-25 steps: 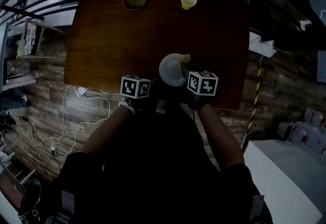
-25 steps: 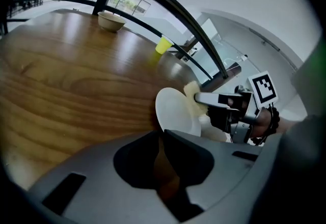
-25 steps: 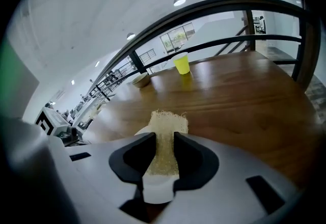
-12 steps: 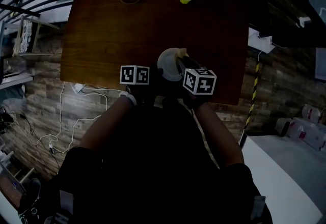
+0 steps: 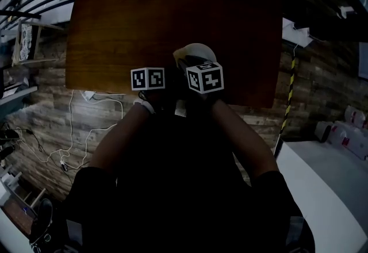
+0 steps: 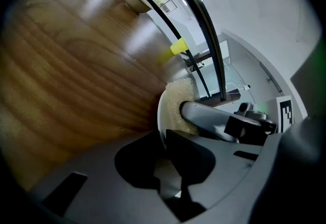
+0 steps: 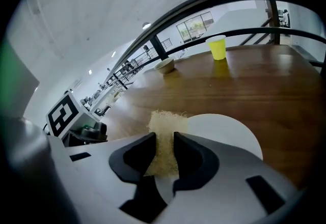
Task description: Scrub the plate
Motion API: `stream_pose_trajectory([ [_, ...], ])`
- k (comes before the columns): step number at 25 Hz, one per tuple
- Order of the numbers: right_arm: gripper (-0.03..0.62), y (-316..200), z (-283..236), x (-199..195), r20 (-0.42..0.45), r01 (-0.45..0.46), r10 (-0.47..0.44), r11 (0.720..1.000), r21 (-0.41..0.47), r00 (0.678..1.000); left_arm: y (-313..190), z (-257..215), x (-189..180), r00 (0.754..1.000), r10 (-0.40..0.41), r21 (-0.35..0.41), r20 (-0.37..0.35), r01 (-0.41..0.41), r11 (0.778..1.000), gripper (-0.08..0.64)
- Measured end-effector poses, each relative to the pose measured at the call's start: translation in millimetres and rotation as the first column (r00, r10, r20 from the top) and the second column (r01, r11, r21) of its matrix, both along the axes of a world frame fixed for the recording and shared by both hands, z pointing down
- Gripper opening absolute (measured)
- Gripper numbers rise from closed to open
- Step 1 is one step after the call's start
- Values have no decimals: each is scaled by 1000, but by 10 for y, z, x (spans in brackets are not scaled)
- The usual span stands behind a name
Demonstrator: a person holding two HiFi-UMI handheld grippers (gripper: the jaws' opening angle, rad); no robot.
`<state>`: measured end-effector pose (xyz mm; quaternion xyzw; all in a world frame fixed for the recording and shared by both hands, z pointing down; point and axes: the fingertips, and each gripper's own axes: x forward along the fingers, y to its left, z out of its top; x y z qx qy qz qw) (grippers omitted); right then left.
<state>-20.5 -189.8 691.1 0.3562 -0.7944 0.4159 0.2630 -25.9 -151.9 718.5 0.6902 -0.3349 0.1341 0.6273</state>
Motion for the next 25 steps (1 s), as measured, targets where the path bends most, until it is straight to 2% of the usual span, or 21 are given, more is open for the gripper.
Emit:
stream_pose_trajectory([
  [3,120,-20,21,10,17,23,-23,1000,1,1000,-5,6,0,1000,-7,7,1,7,1000,52],
  [6,120,8,11,129,-6,22,-22,999,26,1000,-2,1,2,1000,-10,27,20,9,1000,52],
  [12,120,36,32,498,-75,-56,60,997,61,995,3,5,-25,1000,-18,26,26,17,1000,52],
  [21,120,50,-34,909,-28,-197,197,980,23,980,19,-6,-6,1000,-21,20,22,20,1000,52],
  [25,120,33,-72,979,-19,-271,271,963,12,962,21,-15,-29,1000,-23,17,13,23,1000,52],
])
